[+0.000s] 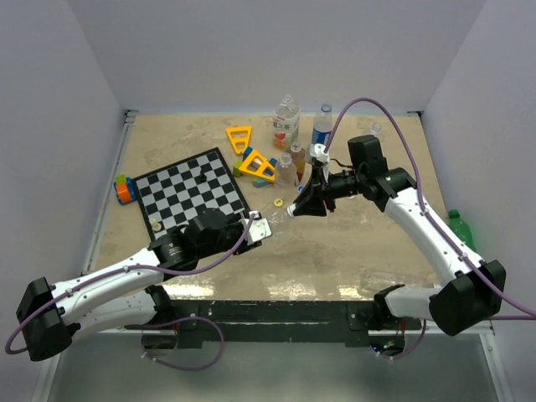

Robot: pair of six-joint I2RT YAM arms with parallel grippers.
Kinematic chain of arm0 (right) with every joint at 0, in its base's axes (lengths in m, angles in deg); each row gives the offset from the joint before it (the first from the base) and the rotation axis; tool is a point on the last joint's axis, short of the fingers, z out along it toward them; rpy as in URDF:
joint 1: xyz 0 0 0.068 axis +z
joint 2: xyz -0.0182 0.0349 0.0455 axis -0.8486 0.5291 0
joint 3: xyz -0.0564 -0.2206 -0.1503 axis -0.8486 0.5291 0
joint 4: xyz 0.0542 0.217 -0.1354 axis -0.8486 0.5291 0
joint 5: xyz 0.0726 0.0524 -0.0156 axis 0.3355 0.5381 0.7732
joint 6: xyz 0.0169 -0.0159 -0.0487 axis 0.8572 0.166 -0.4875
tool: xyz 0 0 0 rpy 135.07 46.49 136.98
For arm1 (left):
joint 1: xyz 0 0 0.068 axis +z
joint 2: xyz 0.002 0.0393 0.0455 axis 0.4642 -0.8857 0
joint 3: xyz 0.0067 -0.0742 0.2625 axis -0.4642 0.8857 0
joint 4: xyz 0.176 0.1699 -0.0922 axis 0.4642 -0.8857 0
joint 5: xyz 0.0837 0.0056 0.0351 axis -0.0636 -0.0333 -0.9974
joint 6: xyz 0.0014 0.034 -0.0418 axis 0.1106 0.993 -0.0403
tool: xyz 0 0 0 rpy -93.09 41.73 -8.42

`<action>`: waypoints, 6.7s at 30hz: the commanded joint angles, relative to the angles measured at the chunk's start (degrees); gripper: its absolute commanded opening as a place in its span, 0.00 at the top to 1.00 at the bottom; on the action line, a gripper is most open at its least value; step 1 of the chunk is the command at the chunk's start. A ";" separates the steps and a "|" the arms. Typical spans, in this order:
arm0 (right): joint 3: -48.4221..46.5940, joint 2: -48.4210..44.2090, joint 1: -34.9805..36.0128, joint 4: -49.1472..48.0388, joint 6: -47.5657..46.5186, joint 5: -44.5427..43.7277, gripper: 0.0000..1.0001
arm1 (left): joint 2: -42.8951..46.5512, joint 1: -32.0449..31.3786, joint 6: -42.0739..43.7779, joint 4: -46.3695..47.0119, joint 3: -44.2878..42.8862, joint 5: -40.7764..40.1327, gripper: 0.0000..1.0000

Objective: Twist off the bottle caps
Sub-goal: Unscrew the bottle cap from the plastic bottle.

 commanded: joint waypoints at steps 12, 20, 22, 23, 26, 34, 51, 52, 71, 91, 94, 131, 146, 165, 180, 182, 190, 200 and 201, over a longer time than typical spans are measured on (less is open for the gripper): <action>-3.77 -6.10 1.98 21.50 -78.37 -10.43 1.00 | 1.02 0.08 -0.26 2.41 0.33 1.52 1.00; -2.45 -8.56 1.98 23.67 -82.05 -7.19 1.00 | 1.11 0.08 -0.17 2.33 0.15 1.78 1.00; -2.54 -9.09 1.98 25.52 -83.38 -6.39 1.00 | 1.02 0.08 -0.17 2.24 0.24 2.05 1.00; -2.37 -9.44 1.98 25.53 -83.21 -6.48 1.00 | 1.02 0.08 -0.17 2.32 0.15 1.96 1.00; -0.26 -10.24 1.98 22.29 -78.56 -6.65 1.00 | 0.94 0.08 -0.17 2.41 0.24 2.31 1.00; 3.35 -12.26 1.98 14.29 -61.34 -2.52 0.59 | 0.93 0.08 -0.17 2.33 0.33 2.14 1.00; -1.04 -15.78 1.62 -1.62 9.13 -11.15 0.16 | 0.41 0.08 -0.35 2.41 0.15 2.31 1.00; -1.57 -15.17 1.54 -1.28 9.87 -11.05 0.16 | 0.49 0.08 -0.26 2.41 0.24 2.31 1.00; 2.29 -5.32 1.71 -1.54 11.46 -8.85 0.30 | 0.85 0.08 -0.26 2.33 0.15 2.14 1.00; -10.79 2.06 1.89 27.86 -38.20 -1.64 1.00 | 1.02 -0.01 -0.17 2.24 0.06 2.14 1.00; -10.80 1.55 1.98 27.55 -47.47 -5.41 1.00 | 1.11 0.08 -0.26 2.15 0.24 1.96 1.00; 0.45 -14.71 1.54 19.91 -64.94 -5.95 0.34 | 1.46 0.08 -0.17 2.24 0.24 1.96 1.00; 1.50 -17.01 1.45 0.84 -2.63 -9.91 0.02 | 1.29 0.08 -0.17 2.24 0.15 2.22 1.00; -4.03 -2.68 1.36 9.71 -4.98 -5.16 0.13 | 1.81 -0.01 -0.17 2.24 0.24 2.14 1.00; -5.26 -1.27 1.36 9.71 -4.54 -0.94 0.38 | 1.73 0.08 -0.17 2.24 0.24 1.96 1.00; -5.18 -1.27 1.45 9.53 -4.63 -0.68 0.43 | 1.73 0.08 -0.17 2.24 0.33 2.05 1.00; -4.74 -0.66 1.45 11.11 -7.53 0.82 0.74 | 1.73 0.08 -0.17 2.15 0.33 1.96 1.00; -9.92 2.95 1.80 28.16 -41.60 -2.16 1.00 | 1.73 0.08 -0.17 2.15 0.33 2.05 1.00; -9.66 2.25 1.89 28.08 -45.55 -3.65 1.00 | 1.73 0.08 -0.17 2.15 0.33 2.05 1.00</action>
